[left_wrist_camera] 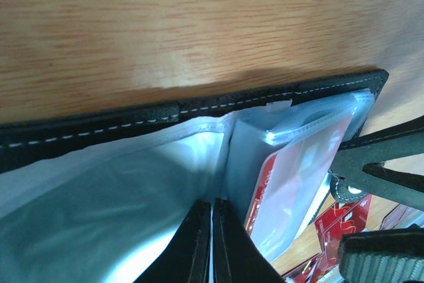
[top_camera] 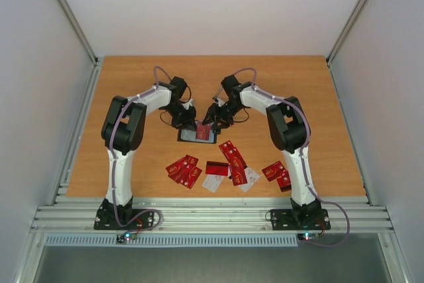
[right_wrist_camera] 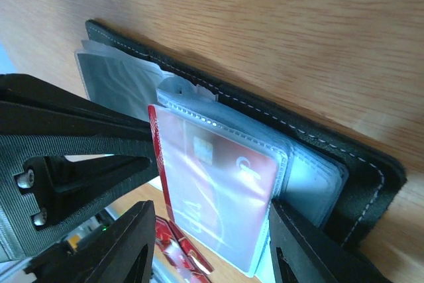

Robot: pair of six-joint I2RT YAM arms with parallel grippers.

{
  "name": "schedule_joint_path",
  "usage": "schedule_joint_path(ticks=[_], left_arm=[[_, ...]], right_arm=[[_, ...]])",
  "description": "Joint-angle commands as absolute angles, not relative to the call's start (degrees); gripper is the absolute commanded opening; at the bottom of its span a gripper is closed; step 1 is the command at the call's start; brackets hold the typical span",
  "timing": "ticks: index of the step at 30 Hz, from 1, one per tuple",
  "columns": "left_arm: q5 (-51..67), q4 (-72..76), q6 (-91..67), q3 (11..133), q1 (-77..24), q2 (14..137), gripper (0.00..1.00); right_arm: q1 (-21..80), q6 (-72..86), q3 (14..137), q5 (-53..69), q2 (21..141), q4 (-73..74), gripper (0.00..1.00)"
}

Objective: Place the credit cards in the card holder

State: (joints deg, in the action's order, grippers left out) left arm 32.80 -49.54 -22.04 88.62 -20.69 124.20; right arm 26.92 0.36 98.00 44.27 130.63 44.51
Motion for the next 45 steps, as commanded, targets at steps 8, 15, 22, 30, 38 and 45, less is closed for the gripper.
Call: schedule_joint_path(ticks=[8, 15, 22, 30, 38, 45], left_arm=[[32.86, -50.31, -22.03, 88.06, -22.15, 128.10, 0.06], [33.04, -51.23, -21.09, 88.54, -22.15, 127.81, 0.06], [33.09, -51.90, -20.67, 89.04, -22.07, 127.88, 0.06], [33.90, -51.50, -20.65, 89.10, -21.65, 127.62, 0.06], [30.40, -53.93, -19.14, 90.07, -21.27, 127.34, 0.09], [26.00, -56.86, -17.29, 91.40, -21.27, 123.77, 0.15]], right_arm=[[27.60, 8.48, 92.24, 55.31, 128.43, 29.94, 0.48], [27.81, 12.50, 90.04, 59.84, 126.83, 22.22, 0.48], [28.21, 17.99, 86.84, 63.83, 124.79, 12.88, 0.48], [28.48, 29.89, 79.74, 68.31, 121.86, -6.28, 0.48], [28.47, 54.48, 73.53, 70.50, 122.51, -41.56, 0.48], [28.13, 66.97, 72.43, 69.61, 125.04, -56.81, 0.46]])
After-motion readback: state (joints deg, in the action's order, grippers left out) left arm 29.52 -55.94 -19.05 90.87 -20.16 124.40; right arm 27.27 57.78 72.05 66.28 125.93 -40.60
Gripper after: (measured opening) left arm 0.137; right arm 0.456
